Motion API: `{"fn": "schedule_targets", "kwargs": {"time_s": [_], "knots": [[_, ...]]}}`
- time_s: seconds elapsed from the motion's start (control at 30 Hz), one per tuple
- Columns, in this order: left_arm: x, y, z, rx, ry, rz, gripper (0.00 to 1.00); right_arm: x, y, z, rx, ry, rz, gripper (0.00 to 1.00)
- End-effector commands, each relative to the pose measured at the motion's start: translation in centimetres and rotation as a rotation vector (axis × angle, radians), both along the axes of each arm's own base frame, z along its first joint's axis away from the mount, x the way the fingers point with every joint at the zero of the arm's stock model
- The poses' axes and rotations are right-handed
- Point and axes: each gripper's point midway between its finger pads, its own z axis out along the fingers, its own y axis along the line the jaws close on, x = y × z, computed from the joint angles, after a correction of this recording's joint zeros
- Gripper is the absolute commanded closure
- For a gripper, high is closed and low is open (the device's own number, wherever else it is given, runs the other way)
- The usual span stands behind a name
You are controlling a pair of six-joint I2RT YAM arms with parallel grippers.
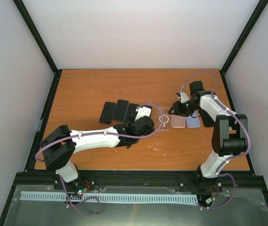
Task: Take the phone out of the phone case
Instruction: Place the phone case at the center of the board, then reset both arms
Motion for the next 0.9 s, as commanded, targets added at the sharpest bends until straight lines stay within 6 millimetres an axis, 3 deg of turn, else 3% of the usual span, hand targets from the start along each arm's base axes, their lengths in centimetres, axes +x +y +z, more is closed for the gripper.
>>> {"fn": "schedule_targets", "kwargs": {"time_s": [0.0,0.23,0.5,0.67,0.73,0.8,0.87], "knots": [[1.2,0.2,2.5,-0.007,-0.055,0.009,0.23,-1.2,-0.4,1.6,-0.047,-0.062,0.044,0.55],[2.1,3.1,3.0,0.019,-0.027,0.021,0.22,-1.8,-0.9,7.3,-0.06,-0.335,0.086,0.55],[4.0,8.5,6.1,-0.051,0.013,0.044,0.19,-1.7,-3.6,12.5,-0.009,-0.543,-0.012,0.54],[5.6,12.8,8.9,-0.088,-0.01,0.084,0.15,-1.2,-5.8,17.6,-0.007,-0.725,-0.1,0.54],[6.1,14.2,9.9,-0.091,-0.036,0.088,0.13,-1.2,-6.3,19.6,-0.026,-0.8,-0.131,0.47],[6.7,15.4,10.4,-0.077,-0.06,0.075,0.12,-1.3,-6.8,20.9,-0.036,-0.861,-0.178,0.3],[7.1,16.5,10.3,-0.058,-0.074,0.074,0.11,-1.4,-7.0,20.7,-0.025,-0.895,-0.216,0.16]]}}
